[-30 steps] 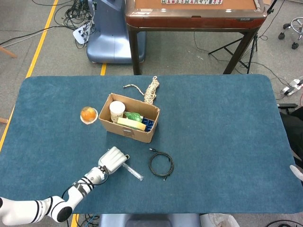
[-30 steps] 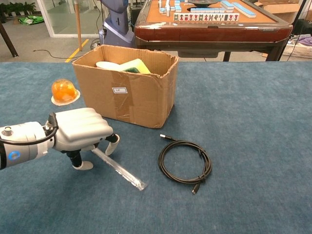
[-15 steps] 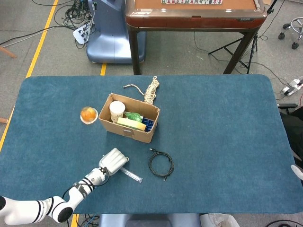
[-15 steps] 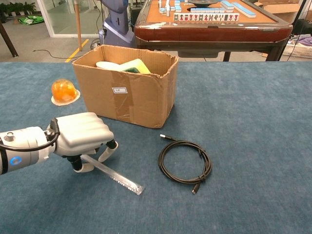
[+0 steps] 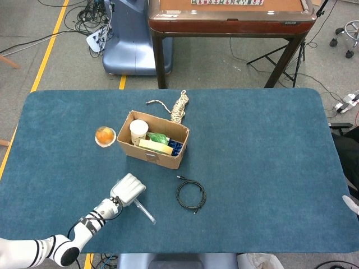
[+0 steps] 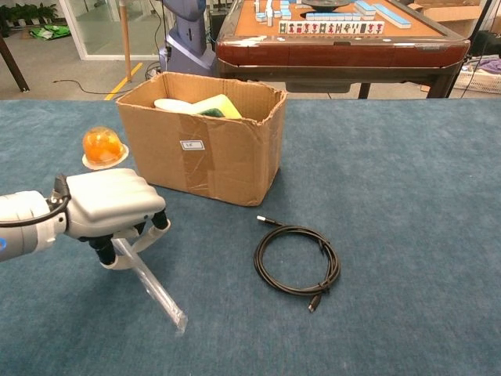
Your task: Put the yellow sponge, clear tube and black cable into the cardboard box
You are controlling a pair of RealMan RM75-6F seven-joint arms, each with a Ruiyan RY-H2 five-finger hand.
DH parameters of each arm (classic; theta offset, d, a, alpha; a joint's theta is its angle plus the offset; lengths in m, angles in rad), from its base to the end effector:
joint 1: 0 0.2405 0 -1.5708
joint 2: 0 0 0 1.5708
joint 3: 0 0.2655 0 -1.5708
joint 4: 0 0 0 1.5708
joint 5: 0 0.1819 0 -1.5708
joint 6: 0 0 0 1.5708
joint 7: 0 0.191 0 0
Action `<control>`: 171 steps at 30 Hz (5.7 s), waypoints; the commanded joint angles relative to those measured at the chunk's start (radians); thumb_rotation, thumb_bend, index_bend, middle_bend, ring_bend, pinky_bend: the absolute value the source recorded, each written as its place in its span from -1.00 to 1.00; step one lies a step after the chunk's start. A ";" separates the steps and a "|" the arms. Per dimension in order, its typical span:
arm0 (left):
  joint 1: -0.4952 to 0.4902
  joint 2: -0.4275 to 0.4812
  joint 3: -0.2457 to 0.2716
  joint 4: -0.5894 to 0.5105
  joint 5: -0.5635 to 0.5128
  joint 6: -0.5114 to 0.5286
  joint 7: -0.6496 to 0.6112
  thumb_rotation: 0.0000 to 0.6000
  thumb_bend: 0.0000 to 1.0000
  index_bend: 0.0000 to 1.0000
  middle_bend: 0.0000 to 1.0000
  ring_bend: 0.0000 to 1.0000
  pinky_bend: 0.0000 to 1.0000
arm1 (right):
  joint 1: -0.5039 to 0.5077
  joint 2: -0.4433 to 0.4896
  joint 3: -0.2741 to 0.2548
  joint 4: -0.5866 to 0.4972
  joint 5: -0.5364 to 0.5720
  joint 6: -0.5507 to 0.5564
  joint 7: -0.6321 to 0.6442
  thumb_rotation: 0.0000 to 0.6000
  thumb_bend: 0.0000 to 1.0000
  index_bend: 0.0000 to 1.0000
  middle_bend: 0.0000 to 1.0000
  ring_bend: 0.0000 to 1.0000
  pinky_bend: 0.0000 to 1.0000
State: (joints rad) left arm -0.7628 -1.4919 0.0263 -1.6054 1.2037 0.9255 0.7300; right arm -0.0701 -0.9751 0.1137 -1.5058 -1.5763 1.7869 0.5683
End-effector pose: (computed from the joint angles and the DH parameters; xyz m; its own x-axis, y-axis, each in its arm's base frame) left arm -0.1476 0.3272 -0.0363 0.8168 0.1510 0.5569 0.5064 -0.6502 -0.5664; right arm -0.3064 -0.1803 0.2958 0.0841 0.2686 0.9596 -0.9879 -0.1036 0.1155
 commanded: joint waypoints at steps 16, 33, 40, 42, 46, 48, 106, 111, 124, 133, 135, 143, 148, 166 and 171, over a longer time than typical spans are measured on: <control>0.051 0.211 -0.039 -0.175 -0.008 0.148 0.022 1.00 -0.56 0.39 1.00 1.00 1.00 | 0.008 -0.004 -0.004 -0.009 -0.009 -0.016 -0.027 1.00 -0.74 -0.46 -0.50 -0.83 -0.62; 0.080 0.477 -0.151 -0.370 -0.048 0.281 0.037 1.00 -0.56 0.39 1.00 1.00 1.00 | 0.011 -0.006 -0.007 -0.014 -0.016 -0.022 -0.040 1.00 -0.74 -0.46 -0.50 -0.83 -0.62; -0.015 0.448 -0.279 -0.378 -0.224 0.244 0.038 1.00 -0.56 0.40 1.00 1.00 1.00 | 0.016 -0.007 -0.008 -0.018 -0.013 -0.034 -0.051 1.00 -0.74 -0.46 -0.50 -0.83 -0.62; -0.056 0.417 -0.314 -0.350 -0.287 0.227 0.038 1.00 -0.56 0.40 1.00 1.00 1.00 | 0.017 -0.006 -0.008 -0.017 -0.013 -0.034 -0.049 1.00 -0.74 -0.46 -0.50 -0.83 -0.62; -0.129 0.341 -0.348 -0.277 -0.366 0.210 0.061 1.00 -0.56 0.40 1.00 1.00 1.00 | 0.015 -0.004 -0.007 -0.014 -0.009 -0.033 -0.039 1.00 -0.74 -0.46 -0.50 -0.83 -0.62; -0.154 0.307 -0.352 -0.251 -0.390 0.210 0.074 1.00 -0.56 0.40 1.00 0.99 1.00 | 0.015 -0.004 -0.006 -0.012 -0.007 -0.033 -0.034 1.00 -0.74 -0.46 -0.50 -0.83 -0.62; -0.081 0.337 -0.134 -0.468 -0.002 0.209 -0.193 1.00 -0.56 -0.16 0.94 0.86 1.00 | 0.024 -0.005 -0.015 -0.017 -0.013 -0.042 -0.046 1.00 -0.74 -0.46 -0.50 -0.83 -0.62; -0.071 0.340 -0.076 -0.496 0.107 0.153 -0.206 1.00 -0.56 -0.14 0.97 0.89 1.00 | 0.019 -0.002 -0.010 -0.015 -0.001 -0.038 -0.033 1.00 -0.74 -0.46 -0.50 -0.83 -0.62; -0.072 0.165 -0.038 -0.353 0.170 0.080 -0.177 1.00 -0.56 -0.12 0.99 0.93 1.00 | -0.018 0.021 0.003 -0.013 0.036 0.000 0.017 1.00 -0.74 -0.46 -0.50 -0.83 -0.62; -0.083 0.025 -0.038 -0.189 0.208 0.041 -0.211 1.00 -0.56 -0.12 0.99 0.92 1.00 | -0.047 0.042 0.021 0.004 0.093 0.002 0.071 1.00 -0.74 -0.46 -0.50 -0.83 -0.62; -0.084 0.002 -0.041 -0.162 0.214 0.037 -0.217 1.00 -0.56 -0.12 0.99 0.92 1.00 | -0.050 0.051 0.020 0.004 0.105 -0.011 0.077 1.00 -0.73 -0.46 -0.50 -0.83 -0.62; -0.076 -0.052 -0.047 -0.071 0.225 0.040 -0.249 1.00 -0.56 -0.08 0.99 0.92 1.00 | -0.070 0.072 0.028 0.005 0.138 -0.024 0.101 1.00 -0.72 -0.46 -0.50 -0.83 -0.62; -0.069 -0.068 -0.044 -0.020 0.206 0.025 -0.258 1.00 -0.56 -0.02 0.99 0.92 1.00 | -0.078 0.076 0.029 0.005 0.137 -0.023 0.100 1.00 -0.72 -0.46 -0.50 -0.83 -0.62; -0.085 -0.150 -0.050 0.069 0.174 -0.045 -0.262 1.00 -0.56 -0.07 0.98 0.91 1.00 | -0.113 0.084 0.032 -0.009 0.109 0.032 0.101 1.00 -0.72 -0.46 -0.50 -0.83 -0.62; -0.095 -0.173 -0.057 0.086 0.168 -0.062 -0.260 1.00 -0.56 -0.09 0.98 0.91 1.00 | -0.121 0.085 0.036 -0.006 0.110 0.041 0.113 1.00 -0.72 -0.46 -0.50 -0.83 -0.62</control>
State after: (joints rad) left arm -0.8559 -1.6609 -0.0287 -1.5225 1.3737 0.8667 0.4696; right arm -0.1904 -0.8905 0.1495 -1.5116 -1.4666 1.8278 0.6807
